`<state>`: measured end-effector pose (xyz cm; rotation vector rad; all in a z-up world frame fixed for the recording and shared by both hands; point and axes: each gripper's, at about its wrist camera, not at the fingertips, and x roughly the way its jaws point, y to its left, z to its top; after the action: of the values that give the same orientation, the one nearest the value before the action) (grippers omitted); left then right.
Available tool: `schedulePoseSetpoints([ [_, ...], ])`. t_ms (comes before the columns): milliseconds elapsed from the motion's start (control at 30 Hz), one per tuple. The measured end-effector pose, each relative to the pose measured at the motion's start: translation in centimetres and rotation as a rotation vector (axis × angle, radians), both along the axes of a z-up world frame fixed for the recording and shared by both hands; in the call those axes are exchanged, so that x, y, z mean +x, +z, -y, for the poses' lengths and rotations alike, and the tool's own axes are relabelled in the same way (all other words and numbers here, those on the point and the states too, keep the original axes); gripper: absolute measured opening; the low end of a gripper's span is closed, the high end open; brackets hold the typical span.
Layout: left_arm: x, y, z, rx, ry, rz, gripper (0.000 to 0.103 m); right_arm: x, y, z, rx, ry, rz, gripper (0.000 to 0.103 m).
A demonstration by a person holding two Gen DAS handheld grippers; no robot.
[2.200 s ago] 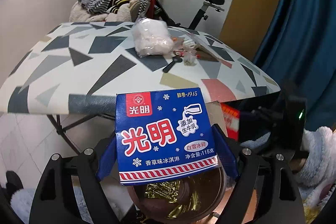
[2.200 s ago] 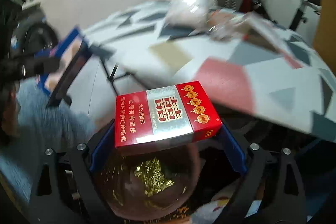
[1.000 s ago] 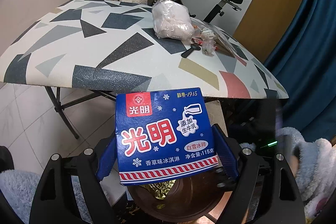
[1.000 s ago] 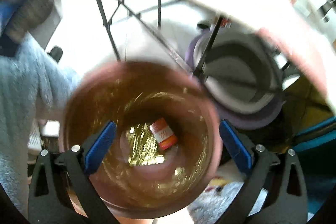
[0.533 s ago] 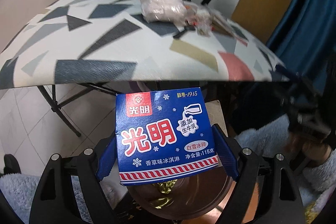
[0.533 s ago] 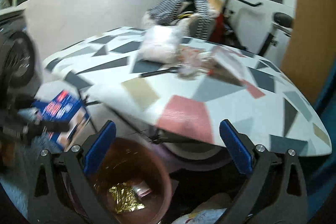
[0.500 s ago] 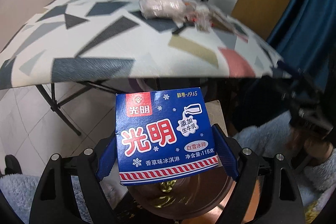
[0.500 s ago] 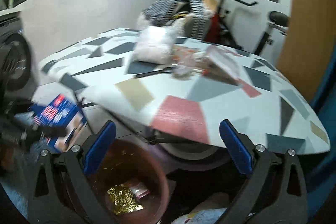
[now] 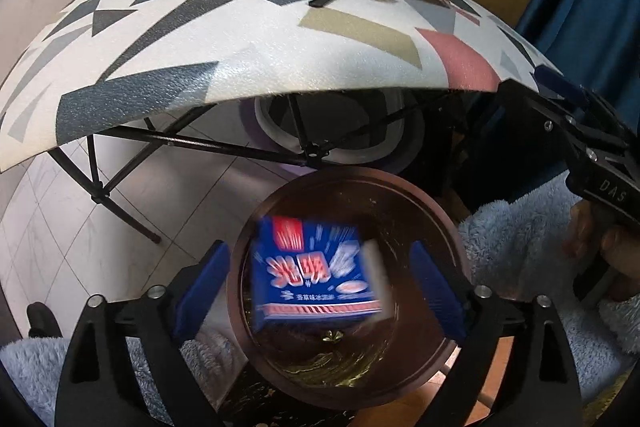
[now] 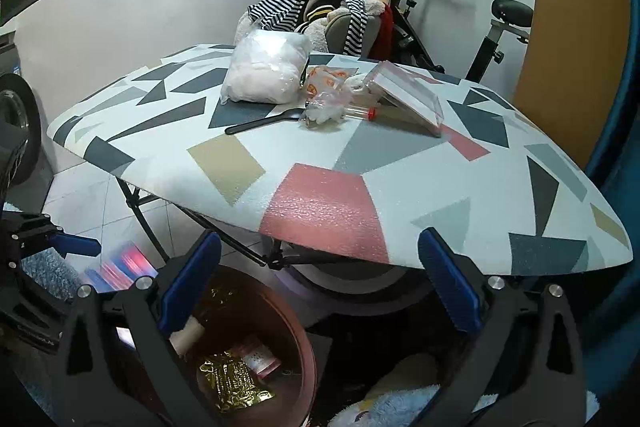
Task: Collect trash
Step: 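Carry the blue box over the bin and open the left gripper, then move both grippers back up to the remaining items on the table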
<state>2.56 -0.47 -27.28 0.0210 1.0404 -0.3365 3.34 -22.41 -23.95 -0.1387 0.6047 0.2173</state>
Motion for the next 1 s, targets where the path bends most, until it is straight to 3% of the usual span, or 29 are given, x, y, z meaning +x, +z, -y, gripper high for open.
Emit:
schedulePoseSetpoints([
  [567,-1.5,5.0,-4.0,-0.118,0.203,0.238,0.096,0.0,-0.2,-0.1,-0.004,-0.004,-0.008,0.097],
  [1000,-2.0,6.1,-5.6,-0.205,0.262,0.299,0.096,-0.1,-0.1,-0.8,-0.007,0.044,0.023,0.097],
])
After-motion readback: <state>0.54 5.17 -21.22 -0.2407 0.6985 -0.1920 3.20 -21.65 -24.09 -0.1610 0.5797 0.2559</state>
